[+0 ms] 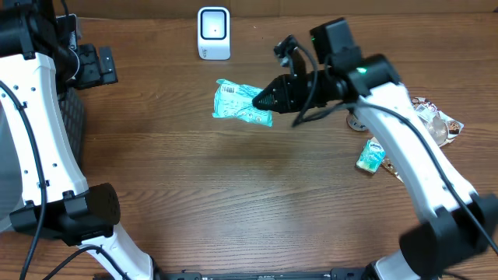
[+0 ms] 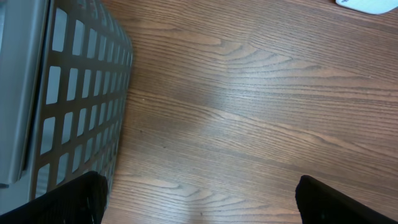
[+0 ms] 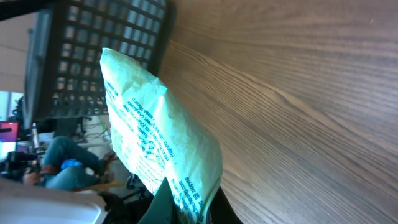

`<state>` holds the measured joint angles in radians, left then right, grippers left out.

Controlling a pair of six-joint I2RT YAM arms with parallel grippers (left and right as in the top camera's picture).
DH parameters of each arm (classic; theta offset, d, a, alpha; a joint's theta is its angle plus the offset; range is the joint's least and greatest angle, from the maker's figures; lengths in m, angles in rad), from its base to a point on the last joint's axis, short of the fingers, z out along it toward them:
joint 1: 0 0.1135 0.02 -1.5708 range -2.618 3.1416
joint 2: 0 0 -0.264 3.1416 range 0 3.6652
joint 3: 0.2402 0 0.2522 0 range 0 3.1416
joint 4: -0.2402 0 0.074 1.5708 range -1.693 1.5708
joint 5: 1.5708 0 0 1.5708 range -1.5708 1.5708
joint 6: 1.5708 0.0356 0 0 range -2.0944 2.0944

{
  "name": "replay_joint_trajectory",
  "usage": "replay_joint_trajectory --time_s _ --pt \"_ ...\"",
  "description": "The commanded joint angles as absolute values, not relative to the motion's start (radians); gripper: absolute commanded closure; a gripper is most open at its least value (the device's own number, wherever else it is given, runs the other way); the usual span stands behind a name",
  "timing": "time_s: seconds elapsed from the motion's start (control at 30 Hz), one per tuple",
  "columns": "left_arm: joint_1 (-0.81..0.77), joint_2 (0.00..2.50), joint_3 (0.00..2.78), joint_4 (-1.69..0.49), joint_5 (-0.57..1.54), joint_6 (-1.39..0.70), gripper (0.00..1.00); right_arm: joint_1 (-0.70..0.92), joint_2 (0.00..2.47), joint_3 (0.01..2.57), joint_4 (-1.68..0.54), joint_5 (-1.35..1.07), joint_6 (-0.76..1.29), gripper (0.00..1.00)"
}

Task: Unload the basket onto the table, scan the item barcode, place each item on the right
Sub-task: 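Hold the wipes packet up to the barcode scanner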

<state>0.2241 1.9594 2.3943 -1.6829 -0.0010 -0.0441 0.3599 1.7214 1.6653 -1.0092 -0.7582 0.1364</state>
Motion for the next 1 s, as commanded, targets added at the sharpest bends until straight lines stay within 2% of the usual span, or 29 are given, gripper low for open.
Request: replay_joint_trajectory --time_s 0.0,0.3,0.57,0.73,0.87,0.97 --pt "0.222 1.956 2.396 -1.682 0.000 -0.025 0.00 0.360 1.642 1.686 -1.021 -0.733 0.121 0.96" --pt "0.222 1.956 2.396 -1.682 -0.001 -0.025 0.00 0.360 1.584 1.686 -1.074 -0.730 0.141 0.96" --pt "0.222 1.956 2.396 -1.682 0.000 -0.025 0.00 0.364 1.587 1.744 -1.110 -0.538 0.267 0.96" --pt "0.222 1.956 2.396 -1.682 0.000 -0.025 0.01 0.405 1.672 1.996 -1.255 -0.338 0.265 0.96" --pt "0.222 1.956 2.396 -1.682 -0.001 -0.025 0.00 0.461 1.833 2.298 -1.398 -0.174 0.227 0.96" --pt "0.222 1.956 2.396 -1.682 0.000 -0.025 0.00 0.501 1.930 2.437 -1.426 -0.037 0.192 0.96"
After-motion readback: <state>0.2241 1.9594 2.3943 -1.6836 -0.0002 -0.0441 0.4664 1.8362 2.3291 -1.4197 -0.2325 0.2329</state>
